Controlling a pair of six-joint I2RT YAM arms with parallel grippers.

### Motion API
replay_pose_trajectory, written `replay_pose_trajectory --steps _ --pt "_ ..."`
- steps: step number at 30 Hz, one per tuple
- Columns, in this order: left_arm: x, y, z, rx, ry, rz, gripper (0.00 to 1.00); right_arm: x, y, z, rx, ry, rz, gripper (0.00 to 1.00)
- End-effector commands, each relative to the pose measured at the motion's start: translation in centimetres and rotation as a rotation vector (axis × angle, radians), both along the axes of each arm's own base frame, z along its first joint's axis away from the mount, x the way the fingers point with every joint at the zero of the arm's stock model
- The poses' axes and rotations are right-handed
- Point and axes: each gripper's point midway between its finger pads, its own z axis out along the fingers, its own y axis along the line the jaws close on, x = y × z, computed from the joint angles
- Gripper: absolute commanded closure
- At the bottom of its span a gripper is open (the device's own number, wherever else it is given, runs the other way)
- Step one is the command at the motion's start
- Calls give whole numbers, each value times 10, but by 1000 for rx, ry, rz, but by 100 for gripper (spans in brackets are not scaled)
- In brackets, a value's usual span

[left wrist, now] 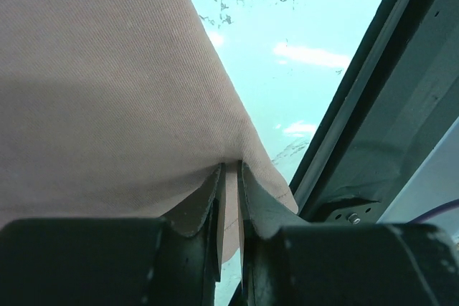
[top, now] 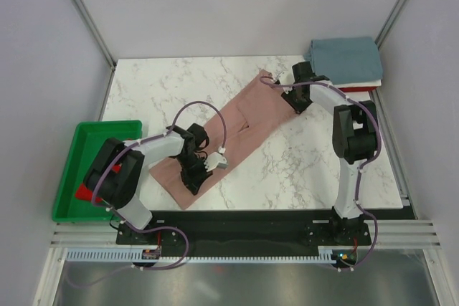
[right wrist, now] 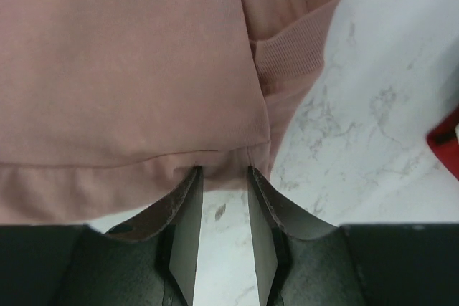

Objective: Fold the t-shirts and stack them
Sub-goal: Fold the tshirt

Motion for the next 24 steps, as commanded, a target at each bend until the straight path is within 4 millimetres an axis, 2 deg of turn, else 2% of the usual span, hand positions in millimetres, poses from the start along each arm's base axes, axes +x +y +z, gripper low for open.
replay_pose_trajectory --steps 1,3,4,5,6,7,9,10,11,12,13,14,15,16,17,18,19,20,21,22,24 --pt "9 -14 0 -28 -13 12 82 26 0 -12 -23 -23 -7 61" --pt "9 -18 -1 -31 2 10 82 34 -1 -22 -37 -17 -5 62" --pt "8 -22 -1 -35 8 0 82 46 -1 -29 -48 -23 -4 62" --pt "7 -28 -1 -40 19 -14 82 61 1 -23 -51 -57 5 62" --pt "9 -31 -1 -46 25 -11 82 70 2 -24 -60 -69 11 62" --pt "4 -37 -1 -46 40 -35 83 76 0 -43 -76 -50 12 62" --pt "2 -53 3 -72 58 -60 83 96 0 -46 -97 -81 16 61" --pt "-5 -61 -1 -68 85 -90 83 115 1 -45 -94 -117 16 61" --pt "-7 -72 1 -89 108 -88 83 125 5 -44 -94 -137 23 61" --pt "-2 -85 6 -114 101 -97 83 135 6 -43 -93 -158 26 60" --pt "-7 -95 4 -117 121 -117 83 154 9 -40 -91 -207 30 60" --pt "-7 -106 7 -133 133 -111 83 164 11 -38 -90 -235 30 60" --pt "3 -122 17 -166 108 -117 83 172 13 -34 -93 -263 30 59" --pt "2 -132 22 -182 105 -132 83 187 16 -22 -89 -319 28 59" --pt "2 -138 30 -192 119 -131 83 193 15 -14 -86 -348 25 59" --pt "12 -153 46 -237 86 -138 83 195 15 -8 -84 -365 15 58" --pt "13 -160 56 -258 77 -141 83 200 15 22 -62 -429 -6 58" --pt "19 -169 78 -304 48 -143 83 201 15 37 -44 -455 -22 57" --pt "23 -172 90 -323 26 -140 83 193 12 32 -35 -438 -34 57" --pt "25 -174 97 -332 9 -136 83 195 13 82 9 -531 -47 56" --pt "31 -171 108 -334 -49 -137 83 184 15 104 65 -556 -74 56"
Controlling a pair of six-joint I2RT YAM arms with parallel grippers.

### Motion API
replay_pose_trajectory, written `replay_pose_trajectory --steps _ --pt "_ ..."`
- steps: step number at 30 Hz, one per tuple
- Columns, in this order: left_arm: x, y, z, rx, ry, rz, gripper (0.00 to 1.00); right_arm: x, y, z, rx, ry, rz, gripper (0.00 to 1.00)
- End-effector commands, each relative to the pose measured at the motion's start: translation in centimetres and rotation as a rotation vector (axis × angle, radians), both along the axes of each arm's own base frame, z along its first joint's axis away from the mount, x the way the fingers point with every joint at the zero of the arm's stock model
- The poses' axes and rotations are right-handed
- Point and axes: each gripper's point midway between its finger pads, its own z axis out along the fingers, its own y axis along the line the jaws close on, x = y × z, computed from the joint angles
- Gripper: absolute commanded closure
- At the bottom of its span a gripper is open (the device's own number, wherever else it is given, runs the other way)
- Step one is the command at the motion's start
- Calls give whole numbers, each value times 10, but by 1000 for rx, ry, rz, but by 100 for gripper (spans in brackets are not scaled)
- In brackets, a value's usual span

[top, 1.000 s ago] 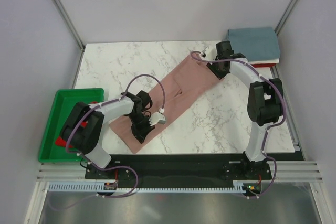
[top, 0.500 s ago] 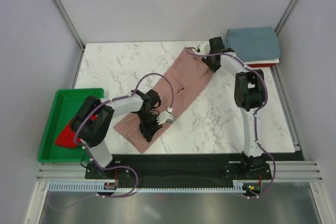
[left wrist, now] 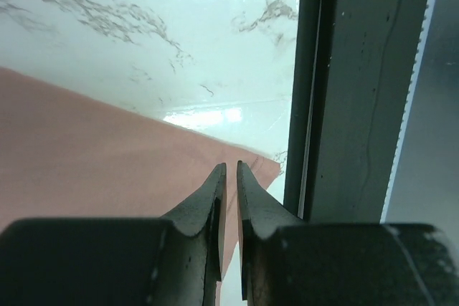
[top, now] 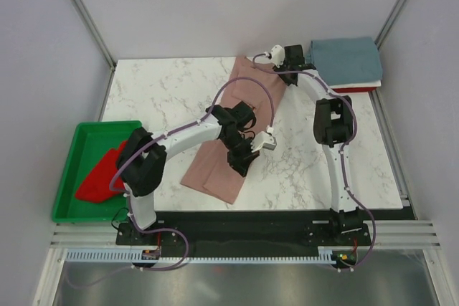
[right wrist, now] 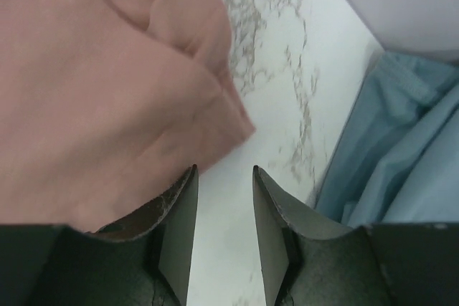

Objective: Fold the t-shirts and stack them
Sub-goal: Fold the tshirt

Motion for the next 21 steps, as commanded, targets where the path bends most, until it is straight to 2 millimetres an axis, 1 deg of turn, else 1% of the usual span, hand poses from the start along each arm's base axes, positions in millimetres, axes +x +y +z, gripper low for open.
replay_pose_trajectory --steps 1,2,3,4,5,6,7,8,9,10,11,12,13,14,15,16,17,18,19,20,21 --pt "-1 -1 41 -58 -31 26 83 -6 1 121 133 -204 -32 56" --pt "-1 5 34 -30 -37 27 83 -13 6 126 173 -200 -41 55" --pt "-2 9 29 -19 -36 24 83 -24 7 118 194 -165 -49 55" --pt "-3 12 22 -4 -36 15 83 -33 9 132 223 -164 -50 55" --pt "-10 19 12 21 -15 10 83 -42 15 129 256 -135 -33 55" --pt "-9 20 6 19 -24 10 84 -54 20 115 295 -79 -32 55" --pt "-10 22 1 20 -30 9 84 -64 28 117 321 -57 -12 55" --pt "-16 28 -10 40 -17 7 85 -70 32 111 342 -33 -4 55" --pt "-16 31 -16 45 -20 10 86 -82 37 96 359 17 6 56" --pt "-12 28 -22 35 -38 14 86 -87 41 92 367 34 13 56" --pt "-14 34 -32 62 -38 15 86 -90 43 86 374 51 13 56" --pt "-14 35 -37 66 -38 17 86 -93 50 74 404 87 23 56" --pt "-15 36 -44 83 -27 21 87 -95 51 66 414 111 20 56" --pt "-15 36 -49 85 -27 24 87 -95 55 62 428 123 24 56" --pt "-16 37 -53 89 -22 27 87 -93 59 60 443 130 34 57" --pt "-16 37 -57 98 -13 31 87 -91 60 47 447 152 26 57" --pt "-17 36 -60 94 -13 29 87 -88 61 43 451 156 22 57" --pt "-17 36 -62 96 -8 31 87 -82 63 44 458 146 25 57" --pt "-17 35 -64 99 -2 32 88 -79 65 29 456 168 24 57" --pt "-18 34 -68 103 16 30 88 -77 67 25 452 171 27 57" --pt "-19 31 -69 102 21 27 88 -72 70 15 444 177 32 57"
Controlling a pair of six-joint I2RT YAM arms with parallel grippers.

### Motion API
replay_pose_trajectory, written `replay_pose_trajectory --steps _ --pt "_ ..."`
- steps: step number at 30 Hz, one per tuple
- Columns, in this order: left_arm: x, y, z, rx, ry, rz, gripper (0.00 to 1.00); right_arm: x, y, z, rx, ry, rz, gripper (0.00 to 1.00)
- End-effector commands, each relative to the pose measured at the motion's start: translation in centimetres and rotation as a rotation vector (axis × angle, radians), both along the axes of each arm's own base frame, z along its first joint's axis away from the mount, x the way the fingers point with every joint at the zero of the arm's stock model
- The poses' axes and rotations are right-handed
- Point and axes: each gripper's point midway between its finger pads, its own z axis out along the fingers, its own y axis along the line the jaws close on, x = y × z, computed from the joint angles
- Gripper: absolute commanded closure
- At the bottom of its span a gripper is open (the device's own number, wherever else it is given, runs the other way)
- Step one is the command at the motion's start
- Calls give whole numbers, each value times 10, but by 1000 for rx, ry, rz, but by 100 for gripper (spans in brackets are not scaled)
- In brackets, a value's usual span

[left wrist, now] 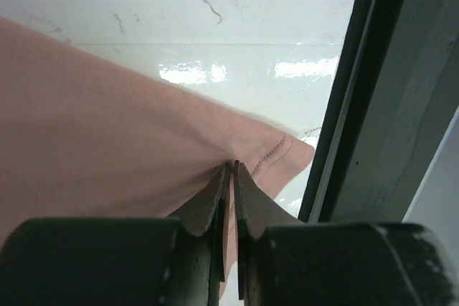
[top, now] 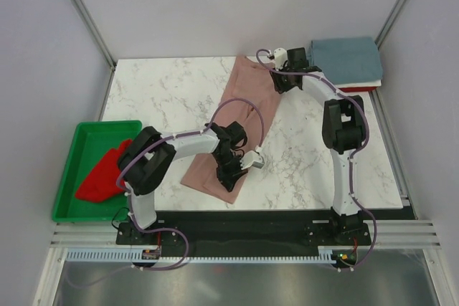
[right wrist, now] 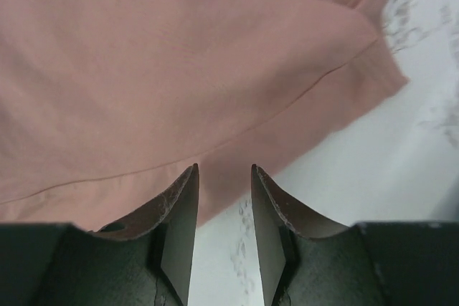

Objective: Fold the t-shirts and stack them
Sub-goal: Fold the tshirt

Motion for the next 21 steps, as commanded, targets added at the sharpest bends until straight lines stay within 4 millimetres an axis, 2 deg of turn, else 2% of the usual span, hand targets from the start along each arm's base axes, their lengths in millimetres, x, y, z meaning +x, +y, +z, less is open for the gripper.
replay_pose_trajectory --steps 1,7,10,12,13,15,16,17,19,21 --pt "4 -15 -7 -29 0 6 88 10 15 -18 29 26 18 57" --pt "-9 -36 -15 -26 51 -29 88 23 27 -48 -18 34 58 57" --pt "-18 -51 -20 -28 72 -65 88 28 38 -52 -12 28 74 57" --pt "-21 -68 -17 -53 70 -97 88 31 46 -54 -21 17 94 56" --pt "-23 -73 -23 -48 80 -103 88 33 49 -55 -27 14 97 56" --pt "-21 -97 -14 -90 72 -120 88 42 51 -52 -20 -4 93 56" --pt "-22 -103 -19 -86 86 -120 88 44 54 -50 -9 -9 92 55" --pt "-18 -118 -10 -118 78 -126 88 47 55 -47 -4 -19 91 54" --pt "-20 -132 -3 -131 82 -123 88 55 56 -33 -5 -61 77 53" --pt "-17 -142 20 -168 64 -112 88 56 53 -20 -13 -79 57 52"
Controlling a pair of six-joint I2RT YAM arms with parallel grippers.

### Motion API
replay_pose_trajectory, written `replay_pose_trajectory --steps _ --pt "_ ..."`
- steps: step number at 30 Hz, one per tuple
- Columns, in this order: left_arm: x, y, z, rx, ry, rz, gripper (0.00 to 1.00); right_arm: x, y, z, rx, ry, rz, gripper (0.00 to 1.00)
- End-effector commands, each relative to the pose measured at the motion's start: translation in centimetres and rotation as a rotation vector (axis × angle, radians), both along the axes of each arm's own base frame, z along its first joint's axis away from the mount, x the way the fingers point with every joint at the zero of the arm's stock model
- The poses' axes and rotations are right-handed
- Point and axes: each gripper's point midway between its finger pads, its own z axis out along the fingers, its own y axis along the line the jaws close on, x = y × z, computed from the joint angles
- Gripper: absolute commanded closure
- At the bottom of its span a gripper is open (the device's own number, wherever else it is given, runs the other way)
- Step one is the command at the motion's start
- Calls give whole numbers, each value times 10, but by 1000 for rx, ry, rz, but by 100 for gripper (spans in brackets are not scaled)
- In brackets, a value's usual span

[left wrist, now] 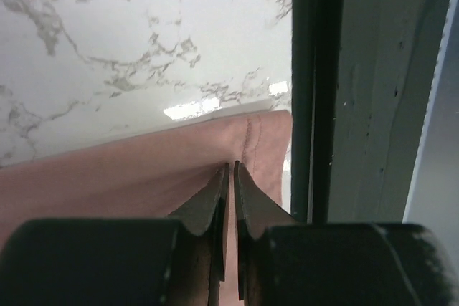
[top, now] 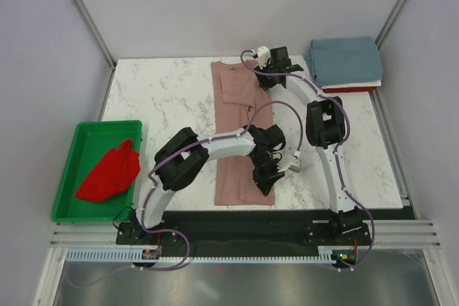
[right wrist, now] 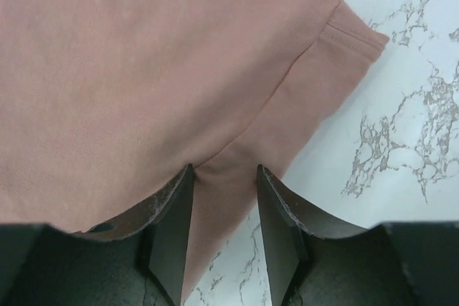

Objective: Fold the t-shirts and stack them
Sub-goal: Fold the tshirt

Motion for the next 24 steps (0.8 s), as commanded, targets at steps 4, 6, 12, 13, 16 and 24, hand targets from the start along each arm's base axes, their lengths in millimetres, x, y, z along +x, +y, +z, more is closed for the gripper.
replay_pose_trajectory --steps 4,6,12,13,16,24 --pt "1 -8 83 -121 -78 95 85 8 -43 106 67 -136 -142 51" --pt "7 9 121 -154 -130 232 82 -6 -68 154 169 -165 -246 51" --pt "49 94 132 -43 -233 772 83 -119 -61 163 440 96 -309 50" --pt "55 105 140 -61 -181 900 82 -137 -59 154 466 157 -322 50" --pt "69 157 106 69 17 1251 70 -206 -50 118 583 408 -360 50" --pt "45 194 46 233 245 1486 42 -354 -32 44 718 894 -459 48"
